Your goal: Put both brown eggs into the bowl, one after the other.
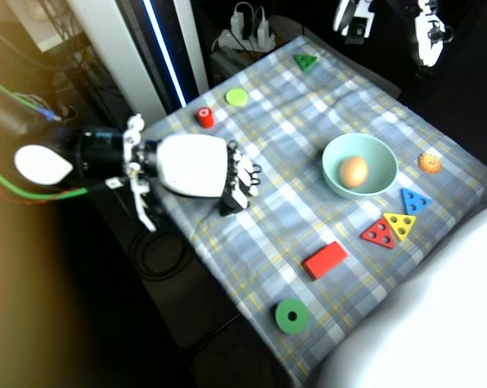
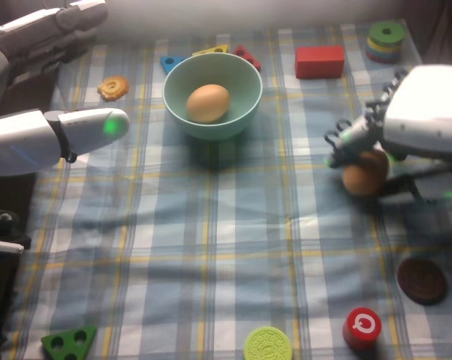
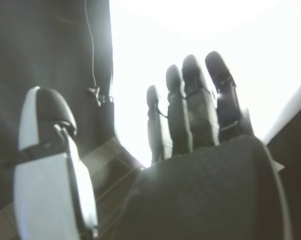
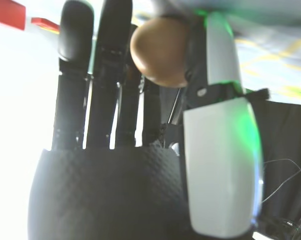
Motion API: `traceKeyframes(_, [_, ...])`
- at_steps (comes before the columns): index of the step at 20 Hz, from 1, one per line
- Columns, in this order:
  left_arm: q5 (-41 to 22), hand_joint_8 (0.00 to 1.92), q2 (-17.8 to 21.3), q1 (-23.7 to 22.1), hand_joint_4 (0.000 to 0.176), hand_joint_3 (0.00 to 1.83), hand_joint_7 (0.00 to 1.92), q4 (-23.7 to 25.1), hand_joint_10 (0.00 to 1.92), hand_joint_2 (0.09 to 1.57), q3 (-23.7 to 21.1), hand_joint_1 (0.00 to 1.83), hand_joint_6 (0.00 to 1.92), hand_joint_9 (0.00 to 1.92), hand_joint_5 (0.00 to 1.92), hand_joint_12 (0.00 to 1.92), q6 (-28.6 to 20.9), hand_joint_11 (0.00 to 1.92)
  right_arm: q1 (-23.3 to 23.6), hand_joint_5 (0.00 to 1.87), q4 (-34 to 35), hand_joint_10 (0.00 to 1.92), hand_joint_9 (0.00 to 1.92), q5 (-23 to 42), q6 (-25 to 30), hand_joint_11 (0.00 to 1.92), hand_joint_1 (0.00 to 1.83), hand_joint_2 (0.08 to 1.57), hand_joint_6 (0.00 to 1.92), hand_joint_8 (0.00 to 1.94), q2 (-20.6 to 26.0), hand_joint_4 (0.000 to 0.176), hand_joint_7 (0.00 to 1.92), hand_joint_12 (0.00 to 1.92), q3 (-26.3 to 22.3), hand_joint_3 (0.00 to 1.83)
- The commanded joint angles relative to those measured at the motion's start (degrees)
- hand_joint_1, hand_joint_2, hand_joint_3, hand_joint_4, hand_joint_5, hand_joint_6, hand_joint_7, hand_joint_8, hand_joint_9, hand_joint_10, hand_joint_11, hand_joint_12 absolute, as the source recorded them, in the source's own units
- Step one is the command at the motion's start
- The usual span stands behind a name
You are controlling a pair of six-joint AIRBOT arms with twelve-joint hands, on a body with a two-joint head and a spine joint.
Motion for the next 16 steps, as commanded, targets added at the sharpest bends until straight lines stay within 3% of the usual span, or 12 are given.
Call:
traceKeyframes(1, [-7.1,0.00,-0.2,-0.3,0.121,0.00,0.44,0.7,0.00,0.92,0.4,0.86,0.00,0.40,0.43,0.74,-0.9,0.00,1.4,1.05,2.8,1.04,1.09,6.5,-0.5,1.02,1.26,1.11,0.65,1.17,-0.3,0.000,1.00,1.44,0.6,0.00])
traceKeyframes(2, [-7.1,0.00,-0.3,-0.2,0.115,0.00,0.45,0.7,0.00,0.91,0.4,0.88,0.00,0.41,0.44,0.78,-0.9,0.00,2.5,1.04,4.4,0.83,1.09,7.5,-1.5,0.94,1.25,1.09,0.73,1.03,-1.0,0.000,1.05,1.28,1.2,0.00])
traceKeyframes(3, [-7.1,0.00,-0.3,-0.1,0.120,0.00,0.46,0.7,0.00,0.90,0.4,0.89,0.00,0.42,0.44,0.75,-1.0,0.00,3.6,0.94,5.7,1.13,1.02,8.2,-2.7,0.89,1.35,1.10,0.85,0.89,-1.6,0.000,1.02,1.20,1.6,0.01])
traceKeyframes(4, [-7.0,0.00,-0.3,-0.1,0.133,0.00,0.45,0.7,0.00,0.90,0.5,0.90,0.00,0.42,0.42,0.70,-1.1,0.00,5.0,1.01,6.9,1.11,1.03,8.9,-3.9,0.93,1.29,1.10,0.69,1.12,-2.2,0.000,1.03,1.33,2.0,0.00])
traceKeyframes(5, [-6.9,0.00,-0.3,-0.1,0.140,0.00,0.45,0.7,0.00,0.90,0.5,0.89,0.00,0.41,0.41,0.69,-1.1,0.00,6.1,1.08,7.6,1.49,1.00,9.4,-4.7,0.95,1.21,1.07,0.76,1.32,-2.8,0.000,1.00,1.68,2.5,0.00])
traceKeyframes(7, [-6.8,0.00,-0.3,-0.1,0.131,0.00,0.45,0.8,0.00,0.89,0.7,0.91,0.00,0.43,0.43,0.71,-1.5,0.00,8.9,1.05,8.3,1.86,0.95,10.2,-6.5,0.91,1.17,1.08,0.86,1.62,-4.4,0.000,1.01,1.90,3.2,0.00])
traceKeyframes(8, [-6.6,0.00,-0.5,-0.1,0.127,0.00,0.45,1.0,0.00,0.90,0.9,0.89,0.00,0.43,0.42,0.69,-2.0,0.00,10.6,1.01,9.1,1.59,0.83,10.3,-8.7,0.61,1.24,1.13,0.72,1.40,-4.8,0.000,0.95,1.92,3.2,0.00])
traceKeyframes(9, [-6.1,0.00,-0.7,-0.1,0.132,0.00,0.44,1.3,0.00,0.90,1.2,0.88,0.00,0.42,0.40,0.69,-2.6,0.00,11.7,1.06,10.0,1.21,0.89,10.2,-10.5,0.57,1.27,1.09,0.64,1.10,-5.5,0.000,1.08,1.71,3.4,0.00])
traceKeyframes(10, [-5.8,0.00,-0.9,-0.1,0.119,0.00,0.44,1.5,0.00,0.92,1.6,0.89,0.00,0.42,0.40,0.90,-3.3,0.00,12.2,1.05,10.8,1.23,0.94,10.2,-11.4,0.61,1.36,1.07,0.69,0.74,-6.3,0.000,1.15,1.46,3.8,0.00])
traceKeyframes(12, [-5.2,0.00,-1.3,-0.1,0.112,0.01,0.43,1.9,0.00,0.97,2.3,0.82,0.00,0.40,0.41,1.18,-4.7,0.00,13.9,0.93,11.8,1.07,1.04,10.3,-11.6,0.77,1.39,1.06,0.94,0.36,-9.1,0.000,1.27,1.05,5.7,0.00])
traceKeyframes(14, [-4.9,0.01,-1.3,-0.2,0.092,0.01,0.44,2.1,0.01,0.98,2.3,0.78,0.01,0.42,0.43,1.20,-4.8,0.00,14.6,0.94,13.1,1.11,1.03,10.2,-12.0,0.87,1.39,1.06,1.01,0.15,-11.3,0.000,1.33,1.16,7.2,0.00])
traceKeyframes(16, [-4.5,0.00,-1.4,-0.4,0.102,0.00,0.44,2.5,0.00,0.98,2.4,0.78,0.00,0.42,0.43,1.17,-4.8,0.00,15.0,1.00,14.2,1.14,1.04,9.5,-12.0,0.79,1.39,1.05,0.89,0.10,-13.4,0.000,1.35,1.23,8.9,0.00])
